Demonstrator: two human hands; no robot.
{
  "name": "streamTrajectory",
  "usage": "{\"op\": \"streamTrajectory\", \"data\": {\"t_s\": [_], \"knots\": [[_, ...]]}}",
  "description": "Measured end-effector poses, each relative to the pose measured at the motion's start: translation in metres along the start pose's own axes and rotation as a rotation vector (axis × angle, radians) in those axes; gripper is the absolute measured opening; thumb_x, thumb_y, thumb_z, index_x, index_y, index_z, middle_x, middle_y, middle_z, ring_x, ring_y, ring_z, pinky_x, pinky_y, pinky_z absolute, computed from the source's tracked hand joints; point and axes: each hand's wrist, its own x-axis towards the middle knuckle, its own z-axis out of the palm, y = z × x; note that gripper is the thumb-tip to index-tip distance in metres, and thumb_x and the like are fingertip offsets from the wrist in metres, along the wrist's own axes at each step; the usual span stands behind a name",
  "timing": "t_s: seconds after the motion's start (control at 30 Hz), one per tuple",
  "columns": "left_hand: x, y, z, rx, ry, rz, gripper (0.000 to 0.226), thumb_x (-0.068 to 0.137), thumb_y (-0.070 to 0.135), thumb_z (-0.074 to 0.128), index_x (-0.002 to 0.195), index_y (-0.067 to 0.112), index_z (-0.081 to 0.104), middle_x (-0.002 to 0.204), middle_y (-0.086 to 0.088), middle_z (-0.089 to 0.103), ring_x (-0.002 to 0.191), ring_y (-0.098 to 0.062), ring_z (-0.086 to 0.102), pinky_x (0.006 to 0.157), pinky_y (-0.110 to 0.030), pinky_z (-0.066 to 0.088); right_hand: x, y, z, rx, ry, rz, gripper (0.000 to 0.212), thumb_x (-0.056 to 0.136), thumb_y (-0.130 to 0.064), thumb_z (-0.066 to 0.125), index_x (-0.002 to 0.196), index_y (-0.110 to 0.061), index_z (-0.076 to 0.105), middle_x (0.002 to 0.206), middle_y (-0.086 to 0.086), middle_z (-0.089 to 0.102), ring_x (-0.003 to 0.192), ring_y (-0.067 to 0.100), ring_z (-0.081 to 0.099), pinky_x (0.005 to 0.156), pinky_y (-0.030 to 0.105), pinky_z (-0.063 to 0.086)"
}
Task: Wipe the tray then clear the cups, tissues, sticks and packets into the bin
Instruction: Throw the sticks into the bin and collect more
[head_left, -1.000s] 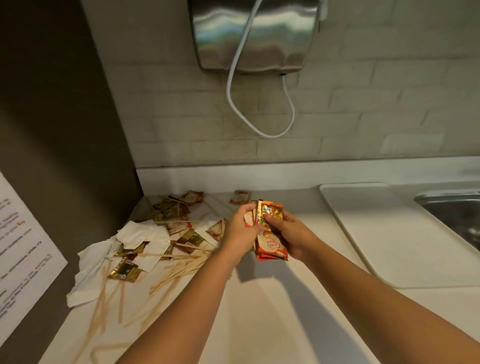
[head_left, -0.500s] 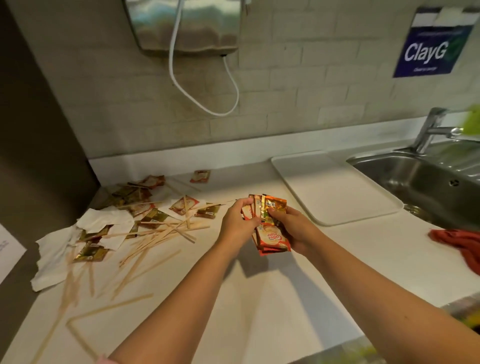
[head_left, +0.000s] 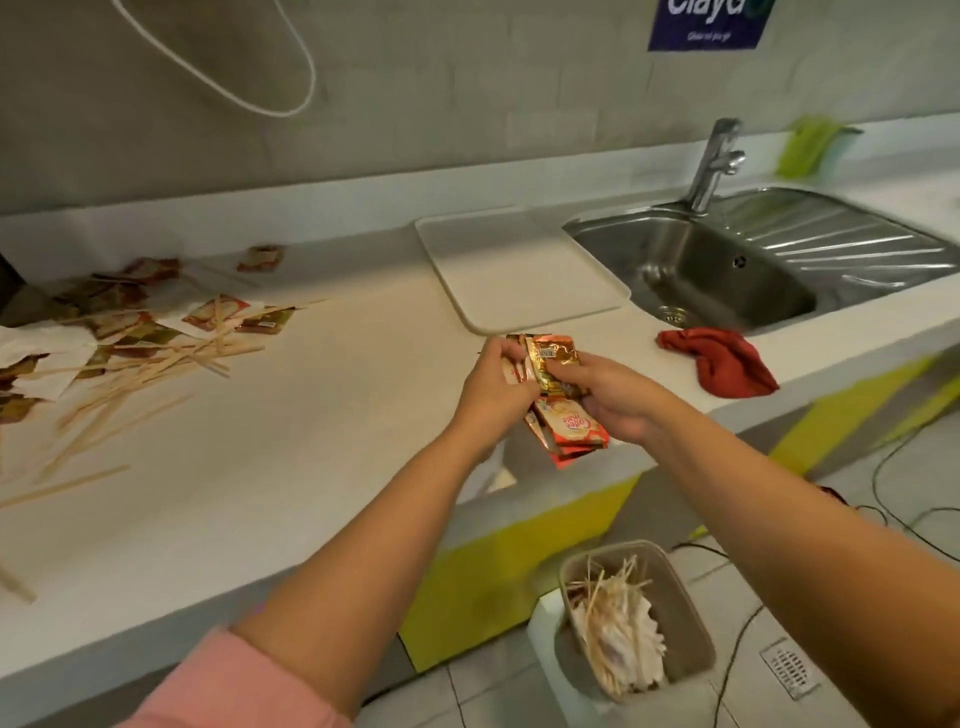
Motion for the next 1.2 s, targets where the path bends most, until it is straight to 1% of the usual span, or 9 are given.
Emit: {"op": "streamTrajectory", "data": {"t_s": [0.13, 0.27, 0.37, 0.53, 0.77, 0.97, 1.03, 1.1, 1.2], "knots": [[-0.028, -0.009, 0.058, -0.029, -0.113, -0.005, 0.03, 0.076, 0.006, 0.059, 0.079, 0.027, 0.037, 0.091, -0.004, 0.055, 0.081, -0.022, 0.054, 0.068, -0.037, 0.045, -0.044, 0.013, -0.053, -0.046, -0.057, 0.09, 0.025, 0.089, -0.009, 0.048, 0.113, -0.01, 0.057, 0.099, 0.011, 0.069, 0.082, 0.019, 0.07, 0.072, 0.031, 0.059], [-0.052, -0.027, 0.108, -0.007, -0.171, -0.073, 0.032, 0.08, 0.001, 0.055, 0.08, 0.026, 0.036, 0.083, 0.0, 0.051, 0.079, -0.022, 0.052, 0.066, -0.035, 0.044, -0.085, 0.033, -0.096, -0.083, -0.055, 0.194, 0.03, 0.085, -0.012, 0.052, 0.115, -0.011, 0.056, 0.101, 0.012, 0.068, 0.084, 0.019, 0.069, 0.077, 0.033, 0.058], [-0.069, -0.043, 0.135, -0.029, -0.228, -0.186, 0.027, 0.082, -0.003, 0.052, 0.089, 0.018, 0.036, 0.081, -0.001, 0.048, 0.068, -0.017, 0.051, 0.054, -0.027, 0.042, -0.107, 0.056, -0.119, -0.075, -0.037, 0.28, 0.032, 0.082, -0.013, 0.055, 0.113, -0.011, 0.057, 0.097, 0.01, 0.071, 0.082, 0.019, 0.071, 0.076, 0.034, 0.058], [-0.084, -0.093, 0.162, -0.042, -0.222, -0.377, 0.031, 0.079, -0.006, 0.05, 0.09, 0.021, 0.038, 0.086, -0.004, 0.051, 0.072, -0.018, 0.052, 0.059, -0.029, 0.045, -0.118, 0.107, -0.14, -0.049, 0.107, 0.407, 0.018, 0.092, -0.004, 0.05, 0.106, -0.011, 0.06, 0.086, 0.008, 0.072, 0.072, 0.017, 0.07, 0.065, 0.03, 0.058], [-0.091, -0.171, 0.178, 0.015, -0.144, -0.6, 0.031, 0.077, -0.007, 0.062, 0.075, 0.021, 0.05, 0.096, -0.009, 0.06, 0.084, -0.022, 0.059, 0.073, -0.031, 0.051, -0.111, 0.175, -0.154, -0.192, 0.349, 0.568, 0.016, 0.091, 0.002, 0.052, 0.101, -0.01, 0.056, 0.088, 0.008, 0.064, 0.077, 0.021, 0.063, 0.062, 0.036, 0.055], [-0.088, -0.204, 0.187, 0.061, -0.112, -0.705, 0.034, 0.082, -0.014, 0.051, 0.077, 0.019, 0.048, 0.095, -0.005, 0.055, 0.09, -0.021, 0.055, 0.056, -0.022, 0.045, -0.101, 0.203, -0.168, -0.282, 0.447, 0.585, 0.016, 0.09, 0.005, 0.05, 0.095, -0.009, 0.055, 0.081, 0.008, 0.061, 0.074, 0.02, 0.059, 0.065, 0.035, 0.05], [-0.083, -0.212, 0.189, 0.097, -0.101, -0.713, 0.033, 0.08, -0.015, 0.053, 0.083, 0.017, 0.05, 0.101, -0.009, 0.056, 0.09, -0.023, 0.056, 0.058, -0.024, 0.047, -0.097, 0.206, -0.172, -0.287, 0.473, 0.574, 0.019, 0.09, 0.007, 0.051, 0.104, -0.006, 0.054, 0.083, 0.008, 0.061, 0.078, 0.021, 0.06, 0.067, 0.035, 0.052], [-0.077, -0.218, 0.19, 0.103, -0.111, -0.708, 0.033, 0.08, -0.013, 0.055, 0.094, 0.017, 0.054, 0.11, -0.012, 0.059, 0.096, -0.025, 0.059, 0.07, -0.031, 0.052, -0.092, 0.208, -0.175, -0.267, 0.496, 0.565, 0.021, 0.09, 0.007, 0.051, 0.108, -0.005, 0.053, 0.086, 0.008, 0.06, 0.086, 0.023, 0.06, 0.076, 0.04, 0.053], [-0.071, -0.221, 0.188, 0.091, -0.185, -0.684, 0.055, 0.084, -0.008, 0.056, 0.133, 0.014, 0.045, 0.126, -0.012, 0.055, 0.086, -0.013, 0.056, 0.073, -0.028, 0.049, -0.088, 0.207, -0.177, -0.358, 0.522, 0.559, 0.029, 0.087, -0.007, 0.06, 0.114, -0.006, 0.051, 0.096, 0.009, 0.059, 0.092, 0.022, 0.055, 0.08, 0.037, 0.052]]}}
